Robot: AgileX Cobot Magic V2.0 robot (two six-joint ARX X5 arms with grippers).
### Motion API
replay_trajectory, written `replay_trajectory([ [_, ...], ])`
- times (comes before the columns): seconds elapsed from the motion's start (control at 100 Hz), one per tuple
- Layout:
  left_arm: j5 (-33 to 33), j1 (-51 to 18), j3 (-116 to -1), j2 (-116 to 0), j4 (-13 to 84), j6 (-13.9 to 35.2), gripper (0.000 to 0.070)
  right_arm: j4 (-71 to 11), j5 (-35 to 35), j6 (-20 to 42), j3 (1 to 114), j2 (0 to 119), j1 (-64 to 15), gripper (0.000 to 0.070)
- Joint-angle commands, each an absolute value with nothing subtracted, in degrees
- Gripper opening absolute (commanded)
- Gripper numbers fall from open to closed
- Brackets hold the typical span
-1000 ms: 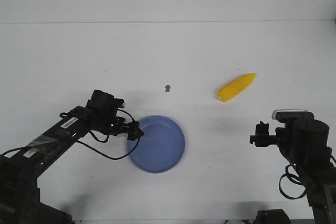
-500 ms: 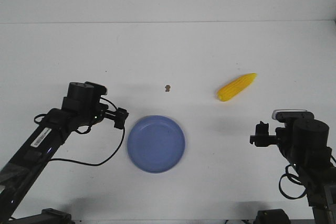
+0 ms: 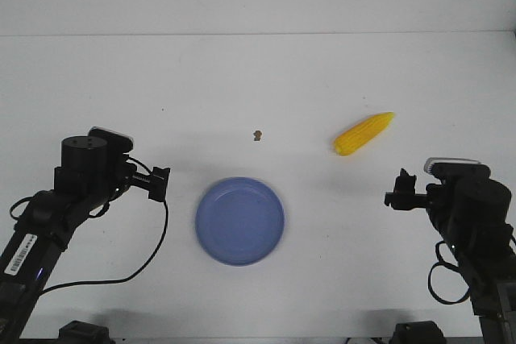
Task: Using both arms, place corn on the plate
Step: 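Move the right gripper forward over the yellow corn cob, then close the right gripper on the corn cob and lift it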
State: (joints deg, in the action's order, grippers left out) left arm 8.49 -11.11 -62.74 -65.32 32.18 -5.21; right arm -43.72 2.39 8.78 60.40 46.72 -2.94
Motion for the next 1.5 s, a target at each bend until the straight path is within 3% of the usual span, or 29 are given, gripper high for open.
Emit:
replay_trajectory([
  [0.0, 8.4, -11.2, -63.5, -65.9, 31.9, -4.9, 0.07, -41.1, 2.3, 12.8, 61.5, 49.0, -3.0, 0.0489],
  [0.65, 8.7, -11.3, -63.5, -65.9, 31.6, -3.4, 0.07, -17.5, -7.7, 29.7, 61.5, 85.4, 0.7, 0.0492],
  [1.08, 8.9, -11.3, -63.5, -65.9, 31.6, -3.4, 0.07, -10.2, -7.9, 33.0, 62.3, 91.9, 2.0, 0.0492],
  [1.49, 8.9, -11.3, -63.5, -65.9, 31.7, -3.4, 0.07, -11.8, -9.6, 33.7, 66.9, 97.6, 2.2, 0.0492],
])
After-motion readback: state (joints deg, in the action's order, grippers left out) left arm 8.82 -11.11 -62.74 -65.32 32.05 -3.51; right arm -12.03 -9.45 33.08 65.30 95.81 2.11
